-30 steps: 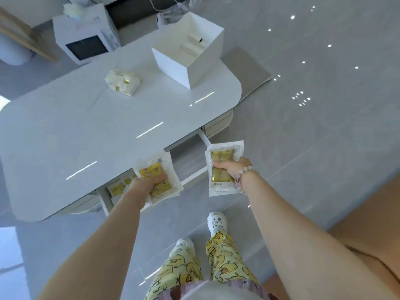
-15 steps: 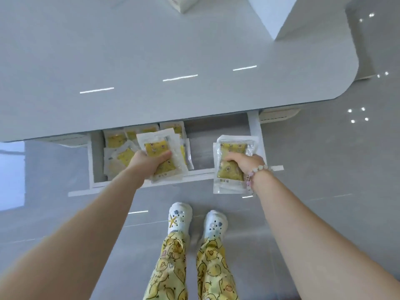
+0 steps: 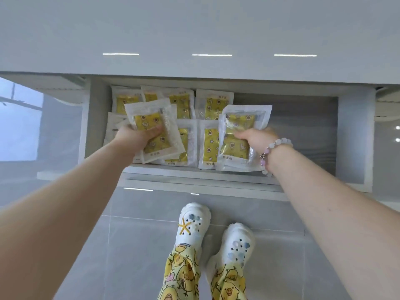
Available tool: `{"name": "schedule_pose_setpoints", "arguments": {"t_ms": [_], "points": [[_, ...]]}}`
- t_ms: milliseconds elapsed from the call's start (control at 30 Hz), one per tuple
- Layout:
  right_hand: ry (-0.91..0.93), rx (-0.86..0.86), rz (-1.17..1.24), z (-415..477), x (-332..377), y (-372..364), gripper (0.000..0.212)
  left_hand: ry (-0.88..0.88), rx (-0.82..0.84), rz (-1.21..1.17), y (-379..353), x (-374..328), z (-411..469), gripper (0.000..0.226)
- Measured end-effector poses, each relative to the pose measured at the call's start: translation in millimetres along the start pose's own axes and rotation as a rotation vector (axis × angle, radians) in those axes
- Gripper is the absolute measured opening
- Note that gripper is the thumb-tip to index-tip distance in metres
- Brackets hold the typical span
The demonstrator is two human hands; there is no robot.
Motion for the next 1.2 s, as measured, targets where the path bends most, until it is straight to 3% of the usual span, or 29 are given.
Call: {"name": "schedule_pose_setpoints", "arguments": {"t_ms": [200,367,400,500,633,733,867,1000,1133,1200], "points": [[0.004,-0.058,-0.087,19,-2,-33,0.072,-0.04,0.02,0.102,-17,5,22,0.047],[0.035,-0.106,-0.191,44,-5,-39,0.073,-0.113,0.05,0.219,-29,1,44,0.078],[0.045,-0.108,-0.197,49,-7,-42,0.07,-0.113,0.049,0.242,-31,2,48,0.081],[0.088,-0.131,-0.227,56,-6,-48,0.049,-0.133,0.02,0.312,-33,2,56,0.053],[0.121,-0.243,-0.429,53,2,-45,0.046,-0.224,-0.123,0.568,-30,-12,43,0.07],[0.154,-0.344,-0.549,46,6,-36,0.057,-0.275,-0.242,0.657,-28,-20,30,0.061],[0.165,-0.399,-0.66,36,14,-32,0.085,-0.307,-0.363,0.714,-26,-27,22,0.089],[0.18,-0.387,-0.821,26,25,-41,0.085,-0.493,-0.485,0.956,-37,-45,2,0.077],[0.233,-0.37,-0.935,1,41,-50,0.084,-0.511,-0.401,0.948,-36,-43,-20,0.074],[0.249,-0.34,-1.003,-21,52,-55,0.081,-0.542,-0.382,0.988,-26,-43,-38,0.061]]}}
Point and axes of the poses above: each hand's wrist, its own z-axis towards the middle knuckle, its own y-axis out of the back of the hand, x = y × z, the point moved 10 cm from there along z, towards the middle knuckle, and after that the axes turned 4 degrees about y, right-handed, at the moved point
